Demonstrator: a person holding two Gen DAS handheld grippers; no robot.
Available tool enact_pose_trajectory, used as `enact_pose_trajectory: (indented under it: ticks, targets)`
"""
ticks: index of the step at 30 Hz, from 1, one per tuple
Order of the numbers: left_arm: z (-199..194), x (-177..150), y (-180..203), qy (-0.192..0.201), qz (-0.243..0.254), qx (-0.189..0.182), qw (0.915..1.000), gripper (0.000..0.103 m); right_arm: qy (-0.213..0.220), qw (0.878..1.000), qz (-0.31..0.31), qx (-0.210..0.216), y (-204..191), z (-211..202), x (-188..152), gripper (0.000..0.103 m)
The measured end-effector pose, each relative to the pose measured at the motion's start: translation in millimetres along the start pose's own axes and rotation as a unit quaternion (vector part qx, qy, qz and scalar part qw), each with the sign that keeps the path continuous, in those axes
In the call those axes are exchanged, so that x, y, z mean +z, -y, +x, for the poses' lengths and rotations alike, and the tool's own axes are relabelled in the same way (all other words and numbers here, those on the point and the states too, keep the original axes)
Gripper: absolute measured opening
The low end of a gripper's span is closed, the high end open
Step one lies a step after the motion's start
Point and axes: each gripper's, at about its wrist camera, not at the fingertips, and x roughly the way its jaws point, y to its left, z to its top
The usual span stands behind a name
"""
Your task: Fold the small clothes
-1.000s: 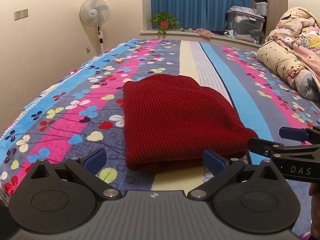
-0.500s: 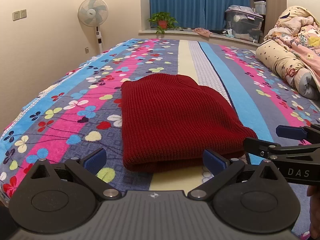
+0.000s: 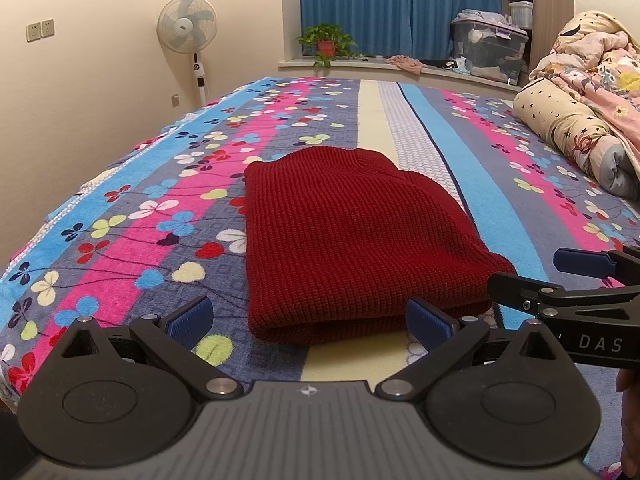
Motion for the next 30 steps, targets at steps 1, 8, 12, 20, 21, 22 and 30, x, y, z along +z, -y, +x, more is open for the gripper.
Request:
enact_pose_trajectory:
  ticks: [1,8,12,20,21,22,30]
  targets:
    - [0.3,0.0,-0.3,0.000,0.000,0.001,1.0000,0.102,0.000,1.000,0.000,0.000,-0.5,-0.1,0.7,0.086]
    - [0.2,-0.4,-0.8,-0.001,-0.001,0.002,1.0000,0.102,0.000,1.000,0.000,0.001,-1.8,-0.3,1.4,0.086]
    - [0.2,-0.4,-0.8,-0.001,-0.001,0.002,1.0000,0.102,0.000,1.000,0.000,0.000,-2.2,-0.3,1.4,0.086]
    - [0.2,-0.4,-0.7,0.000,-0.001,0.002,1.0000,0.102,0.000,1.000,0.000,0.000,-2.0,-0.2,1.3,0.086]
    - [0.2,-0.4,-0.7,-0.001,-0.001,0.002,1.0000,0.102,0.000,1.000,0.000,0.001,-1.6,-0.3,1.3,0.086]
    - [0.2,-0.4,-0.6,-0.001,-0.001,0.002,1.0000,0.102,0.000,1.000,0.000,0.001,-1.9,-0.3,1.3,0.086]
    - [0.0,0.2,-1.4,-0.001,-0.002,0.002,1.0000,0.102,0.000,1.000,0.000,0.000,-2.1,-0.1,1.4,0.086]
